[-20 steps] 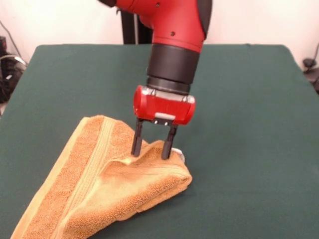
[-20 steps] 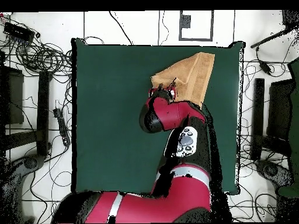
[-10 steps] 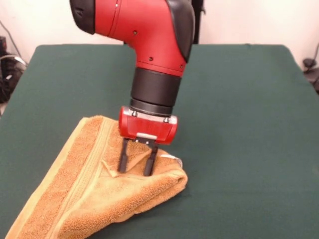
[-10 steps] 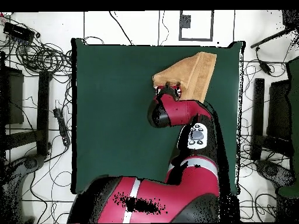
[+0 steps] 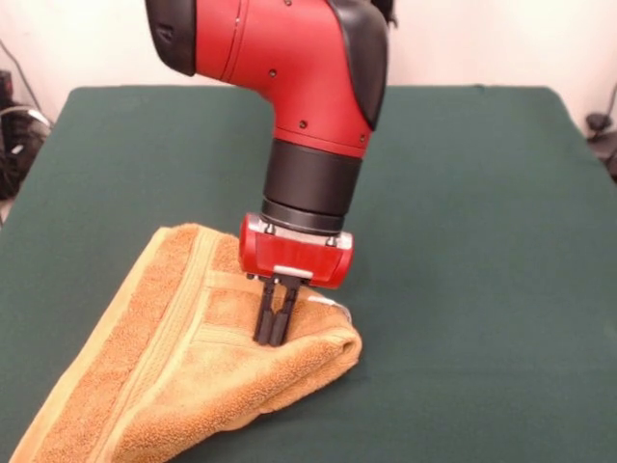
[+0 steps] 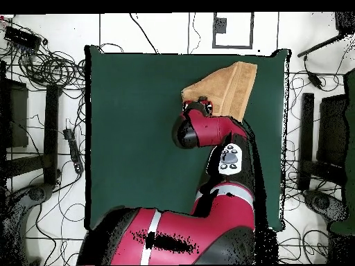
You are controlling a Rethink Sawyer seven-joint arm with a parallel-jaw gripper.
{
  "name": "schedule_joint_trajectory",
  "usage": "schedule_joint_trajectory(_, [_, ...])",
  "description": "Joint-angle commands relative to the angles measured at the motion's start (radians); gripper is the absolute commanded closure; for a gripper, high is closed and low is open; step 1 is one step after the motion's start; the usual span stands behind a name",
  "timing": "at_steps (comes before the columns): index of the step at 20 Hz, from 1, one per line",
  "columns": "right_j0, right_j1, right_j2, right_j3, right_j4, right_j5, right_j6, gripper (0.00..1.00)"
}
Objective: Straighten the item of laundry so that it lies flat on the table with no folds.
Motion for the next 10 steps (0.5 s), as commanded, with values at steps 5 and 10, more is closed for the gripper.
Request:
schedule_joint_trajectory(5, [0.031, 0.047, 0.065, 0.019, 0.051, 0.224, 0.08, 1.0])
schedule_joint_trajectory(10, [0.081, 0.044, -0.008, 0.014, 0.091, 0.197, 0.158, 1.0])
